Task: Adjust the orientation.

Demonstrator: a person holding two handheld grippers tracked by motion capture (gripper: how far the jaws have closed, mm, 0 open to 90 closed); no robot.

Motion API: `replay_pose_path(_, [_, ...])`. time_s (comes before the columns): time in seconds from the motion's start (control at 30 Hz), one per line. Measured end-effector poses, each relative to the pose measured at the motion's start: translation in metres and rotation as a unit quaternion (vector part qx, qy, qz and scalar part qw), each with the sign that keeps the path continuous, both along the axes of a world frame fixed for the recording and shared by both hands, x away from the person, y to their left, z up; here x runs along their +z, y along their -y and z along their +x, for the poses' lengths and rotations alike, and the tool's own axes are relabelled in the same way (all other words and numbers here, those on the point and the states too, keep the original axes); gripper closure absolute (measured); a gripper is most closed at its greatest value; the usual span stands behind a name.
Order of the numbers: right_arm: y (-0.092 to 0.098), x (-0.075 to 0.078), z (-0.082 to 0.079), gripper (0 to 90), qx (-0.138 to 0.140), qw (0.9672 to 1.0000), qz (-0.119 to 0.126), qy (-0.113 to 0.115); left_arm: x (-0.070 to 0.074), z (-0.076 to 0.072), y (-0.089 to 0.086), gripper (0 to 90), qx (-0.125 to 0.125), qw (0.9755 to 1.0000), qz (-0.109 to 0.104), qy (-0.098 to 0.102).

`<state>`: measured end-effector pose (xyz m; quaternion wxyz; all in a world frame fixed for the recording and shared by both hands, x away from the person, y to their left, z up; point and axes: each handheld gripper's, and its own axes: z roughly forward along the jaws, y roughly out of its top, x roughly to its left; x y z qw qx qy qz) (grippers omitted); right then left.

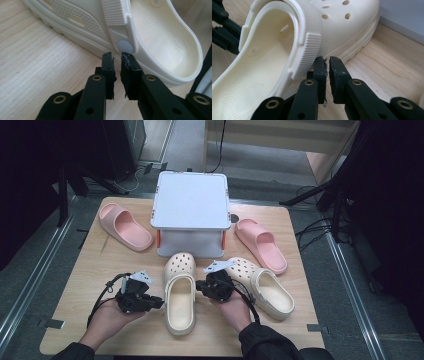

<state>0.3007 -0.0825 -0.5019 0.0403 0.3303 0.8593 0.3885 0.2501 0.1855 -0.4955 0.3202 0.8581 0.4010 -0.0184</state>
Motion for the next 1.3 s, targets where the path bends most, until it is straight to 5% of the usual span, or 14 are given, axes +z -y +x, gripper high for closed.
replay_pose_path(0.17, [0.002, 0.004, 0.000, 77.0, 0.008, 0.9999, -0.005, 0.011, 0.011, -0.001, -0.011, 64.4, 0.020, 0.9989, -0.028, 0.034])
replay_pose_path(0.53, [0.020, 0.015, -0.004, 60.4, 0.021, 0.9994, 0.027, 0.005, 0.016, 0.005, -0.023, 40.1, 0.026, 0.9979, -0.052, 0.030])
replay_pose_path(0.67, [0.032, 0.024, -0.011, 56.8, 0.021, 0.9990, 0.039, 0.002, 0.017, 0.010, -0.025, 37.4, 0.025, 0.9977, -0.054, 0.033])
replay_pose_path(1.3, [0.087, 0.040, -0.035, 53.4, -0.009, 0.9997, 0.024, 0.005, 0.018, 0.033, -0.023, 35.4, 0.017, 0.9975, -0.067, 0.017])
